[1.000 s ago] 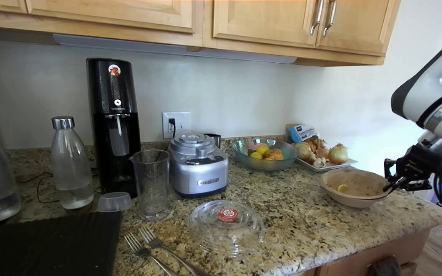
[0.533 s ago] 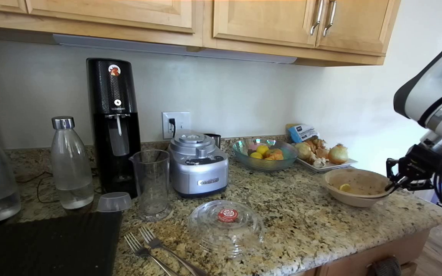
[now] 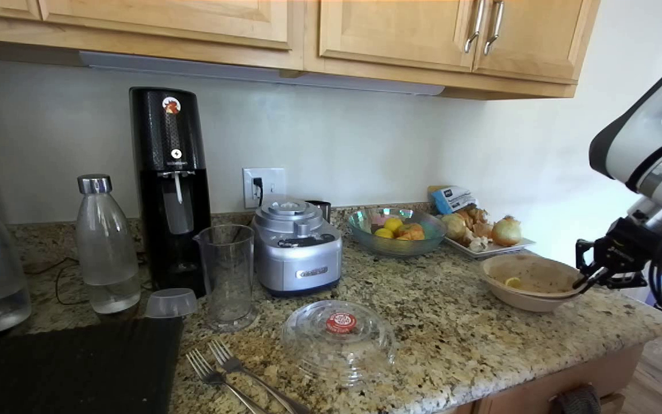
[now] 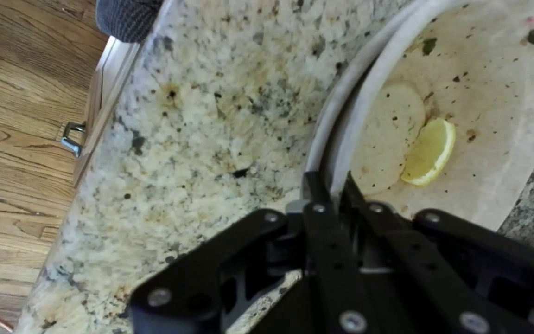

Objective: Put the left plate on the right plate

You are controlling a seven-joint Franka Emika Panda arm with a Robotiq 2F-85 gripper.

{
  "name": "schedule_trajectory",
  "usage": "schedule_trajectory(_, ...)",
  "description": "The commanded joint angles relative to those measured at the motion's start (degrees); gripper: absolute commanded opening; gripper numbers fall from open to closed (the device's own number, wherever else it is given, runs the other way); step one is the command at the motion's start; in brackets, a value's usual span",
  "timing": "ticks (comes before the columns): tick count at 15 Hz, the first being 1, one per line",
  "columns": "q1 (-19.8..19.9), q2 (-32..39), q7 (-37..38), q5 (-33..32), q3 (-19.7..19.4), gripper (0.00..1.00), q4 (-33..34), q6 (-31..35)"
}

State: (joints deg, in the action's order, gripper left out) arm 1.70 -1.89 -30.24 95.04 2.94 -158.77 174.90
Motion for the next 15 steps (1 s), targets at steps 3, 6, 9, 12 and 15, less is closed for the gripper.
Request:
schedule_trajectory(3, -0.6, -1.45, 0.59, -2.39, 0.77, 0.55, -1.17, -1.29)
schedule_trajectory(6, -0.74, -1.56, 1.02, -4.51, 1.51, 0.73, -1.08, -0.78)
schedule_trajectory(9, -1.13, -2.38, 2.71, -7.06, 2.67, 0.93, -1.37, -0.06)
schedule_trajectory(12, -1.46, -2.71, 4.45, -9.91, 4.27, 1.0, -1.53, 0.65)
schedule_trajectory(15, -1.96, -1.88, 7.65, -13.35, 5.93, 1.0, -1.44, 2.55)
